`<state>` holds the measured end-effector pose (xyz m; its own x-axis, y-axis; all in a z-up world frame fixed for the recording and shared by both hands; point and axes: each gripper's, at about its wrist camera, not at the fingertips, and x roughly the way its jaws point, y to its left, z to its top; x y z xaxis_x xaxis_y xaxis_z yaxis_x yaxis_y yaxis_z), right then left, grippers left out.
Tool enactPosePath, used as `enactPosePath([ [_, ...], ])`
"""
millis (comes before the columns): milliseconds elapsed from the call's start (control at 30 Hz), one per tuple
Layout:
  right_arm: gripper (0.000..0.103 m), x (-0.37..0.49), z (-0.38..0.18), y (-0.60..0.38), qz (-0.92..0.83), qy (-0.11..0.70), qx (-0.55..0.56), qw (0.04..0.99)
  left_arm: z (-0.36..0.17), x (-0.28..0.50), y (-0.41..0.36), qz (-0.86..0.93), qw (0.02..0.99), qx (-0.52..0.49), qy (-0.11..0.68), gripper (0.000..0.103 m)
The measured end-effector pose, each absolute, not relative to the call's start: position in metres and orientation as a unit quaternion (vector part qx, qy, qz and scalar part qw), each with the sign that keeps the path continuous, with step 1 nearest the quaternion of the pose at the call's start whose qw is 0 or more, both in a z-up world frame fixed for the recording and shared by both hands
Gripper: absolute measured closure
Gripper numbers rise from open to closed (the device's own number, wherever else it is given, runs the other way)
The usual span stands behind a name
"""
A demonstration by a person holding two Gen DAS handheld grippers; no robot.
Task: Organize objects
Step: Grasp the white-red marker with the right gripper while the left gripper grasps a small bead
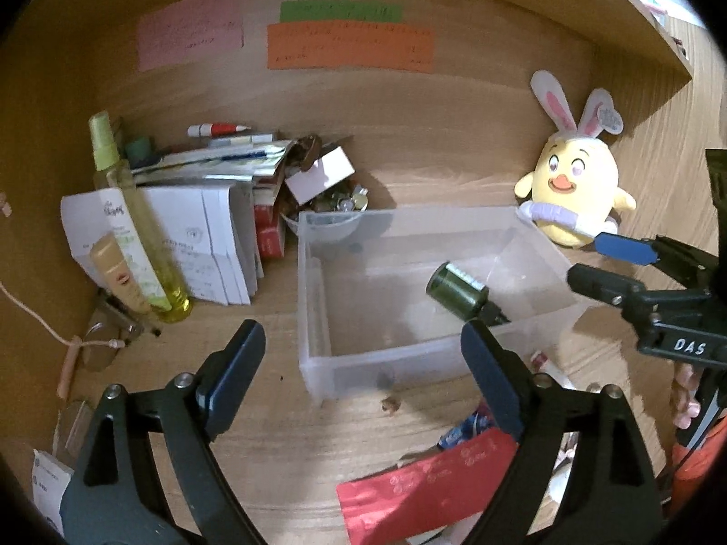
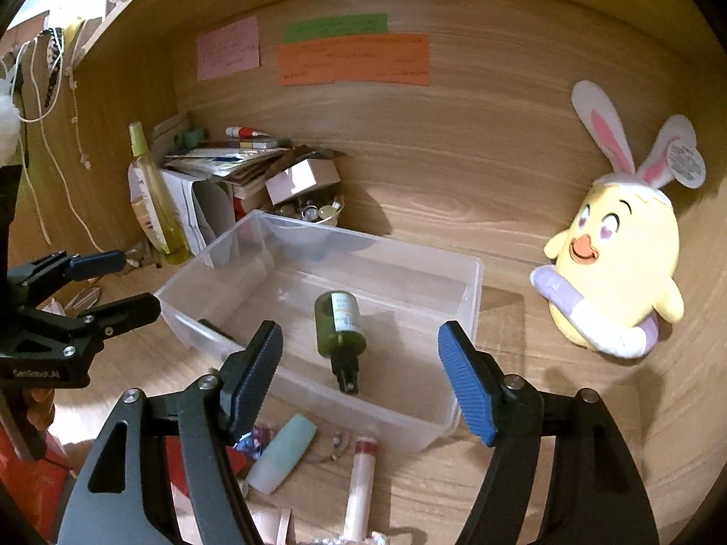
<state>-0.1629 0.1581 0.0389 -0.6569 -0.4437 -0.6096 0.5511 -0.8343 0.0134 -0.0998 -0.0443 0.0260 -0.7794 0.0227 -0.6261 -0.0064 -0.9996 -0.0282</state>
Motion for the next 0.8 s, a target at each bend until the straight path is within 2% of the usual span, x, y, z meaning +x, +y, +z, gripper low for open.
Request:
enactPosePath([
  [433, 0.035, -0.146, 0.012, 0.180, -0.895, 0.078, 0.346, 0.272, -0.006, -0.088, -0.040, 0.928, 0.019, -0.371, -0.016, 0.015],
  [567, 0.035, -0.145, 0.000, 0.185, -0.888, 0.078, 0.365, 0.268, -0.018, -0.089, -0.034, 0.921, 0.029, -0.388, -0.013, 0.028],
  [667, 0.035, -0.145, -0.009, 0.188, -0.883, 0.078, 0.377, 0.268, -0.028, -0.092, -0.032, 0.915, 0.033, -0.402, -0.017, 0.031],
  [800, 0.035, -0.144, -0.021, 0.191, -0.878, 0.078, 0.391, 0.267, -0.040, -0.100, -0.035, 0.904, 0.040, -0.425, -0.034, 0.042],
])
